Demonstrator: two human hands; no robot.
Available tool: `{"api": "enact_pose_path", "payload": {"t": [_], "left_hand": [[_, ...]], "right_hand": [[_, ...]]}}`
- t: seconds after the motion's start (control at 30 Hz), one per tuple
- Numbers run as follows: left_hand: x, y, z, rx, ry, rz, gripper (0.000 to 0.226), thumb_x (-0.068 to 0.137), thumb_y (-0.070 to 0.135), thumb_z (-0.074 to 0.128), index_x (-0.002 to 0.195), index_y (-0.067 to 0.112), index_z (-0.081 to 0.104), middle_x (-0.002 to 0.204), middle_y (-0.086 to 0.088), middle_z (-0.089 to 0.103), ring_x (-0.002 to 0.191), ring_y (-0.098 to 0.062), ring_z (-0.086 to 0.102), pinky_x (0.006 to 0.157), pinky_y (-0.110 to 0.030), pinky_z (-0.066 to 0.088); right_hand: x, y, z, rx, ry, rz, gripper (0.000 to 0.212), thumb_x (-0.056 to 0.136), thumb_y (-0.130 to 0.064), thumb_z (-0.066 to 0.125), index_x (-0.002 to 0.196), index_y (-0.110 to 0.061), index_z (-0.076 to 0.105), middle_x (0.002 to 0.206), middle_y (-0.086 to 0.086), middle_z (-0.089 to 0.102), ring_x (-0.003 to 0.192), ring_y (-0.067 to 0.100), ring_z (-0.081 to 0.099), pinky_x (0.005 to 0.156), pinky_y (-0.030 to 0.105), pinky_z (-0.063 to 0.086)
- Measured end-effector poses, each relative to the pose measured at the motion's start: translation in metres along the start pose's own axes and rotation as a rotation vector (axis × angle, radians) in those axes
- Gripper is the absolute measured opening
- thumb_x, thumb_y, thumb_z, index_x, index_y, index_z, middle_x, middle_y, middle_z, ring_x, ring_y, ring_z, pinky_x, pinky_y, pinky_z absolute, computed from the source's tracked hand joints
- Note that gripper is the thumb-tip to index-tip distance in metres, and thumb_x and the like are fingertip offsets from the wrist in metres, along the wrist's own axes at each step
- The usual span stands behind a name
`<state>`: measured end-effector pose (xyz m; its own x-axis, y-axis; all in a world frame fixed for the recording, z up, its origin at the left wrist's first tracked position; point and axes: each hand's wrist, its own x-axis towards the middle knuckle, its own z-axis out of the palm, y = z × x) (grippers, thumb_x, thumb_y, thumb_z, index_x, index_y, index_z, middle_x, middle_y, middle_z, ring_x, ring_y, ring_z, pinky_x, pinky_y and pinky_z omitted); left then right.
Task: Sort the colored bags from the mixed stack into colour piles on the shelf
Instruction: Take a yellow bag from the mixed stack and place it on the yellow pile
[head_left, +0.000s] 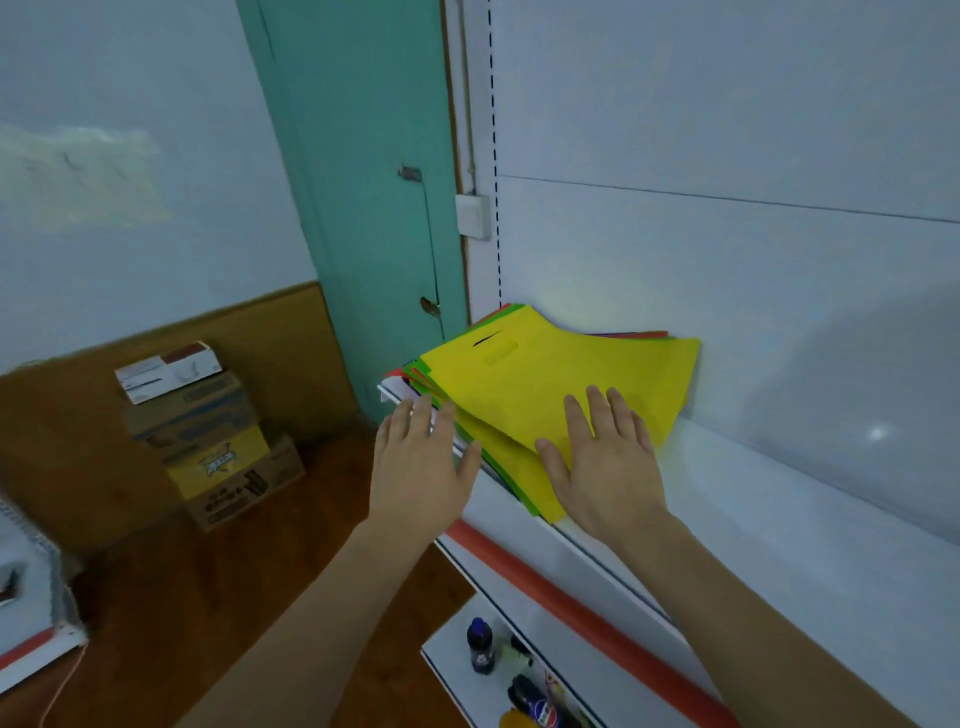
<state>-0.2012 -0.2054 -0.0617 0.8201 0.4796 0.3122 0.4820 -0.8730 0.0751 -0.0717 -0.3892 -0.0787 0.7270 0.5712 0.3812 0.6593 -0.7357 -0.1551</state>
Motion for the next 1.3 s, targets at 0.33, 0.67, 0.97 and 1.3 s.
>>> {"api": "enact_pose_path", "payload": {"t": [0.33,0.67,0.97,1.3], "left_hand": [[0.110,-0.028,0.048,-0.023,-0.019,0.262,0.067,0.106,0.058,0.032,0.162,0.021,0.033,0.170,-0.007,0.029,0.159,-0.031,0.015,0.128,-0.051,0.017],[0.151,-0.042,0.069,0.062,-0.073,0.497,0.080,0.101,0.063,0.024,0.160,0.010,0.034,0.165,-0.023,0.032,0.155,-0.041,0.019,0.126,-0.058,0.011],[0.144,-0.033,0.067,-0.119,-0.066,0.675,0.056,0.112,0.034,0.033,0.162,0.013,0.023,0.158,-0.012,0.044,0.152,-0.038,0.027,0.125,-0.057,0.016],[0.143,-0.027,0.060,-0.210,-0.011,0.793,0.058,0.098,0.009,0.046,0.154,0.022,0.036,0.158,-0.005,0.039,0.149,-0.034,0.030,0.122,-0.055,0.022]], "right_hand": [[0.059,-0.009,0.039,-0.174,-0.172,0.125,0.057,0.107,-0.055,0.027,0.151,-0.027,0.049,0.157,0.002,0.047,0.151,0.029,0.034,0.123,0.049,0.026],[0.049,-0.040,0.047,-0.185,-0.004,0.484,0.032,0.103,-0.037,0.052,0.128,-0.027,0.070,0.141,0.006,0.062,0.137,0.033,0.050,0.114,0.049,0.039],[0.020,-0.021,0.026,-0.265,-0.036,0.912,0.049,0.101,-0.058,0.048,0.129,-0.023,0.066,0.141,0.012,0.055,0.135,0.037,0.045,0.106,0.049,0.047],[0.020,-0.004,0.008,0.117,0.168,1.088,0.077,0.093,-0.039,0.073,0.155,-0.014,0.038,0.137,0.019,0.054,0.121,0.043,0.057,0.097,0.051,0.050]]}}
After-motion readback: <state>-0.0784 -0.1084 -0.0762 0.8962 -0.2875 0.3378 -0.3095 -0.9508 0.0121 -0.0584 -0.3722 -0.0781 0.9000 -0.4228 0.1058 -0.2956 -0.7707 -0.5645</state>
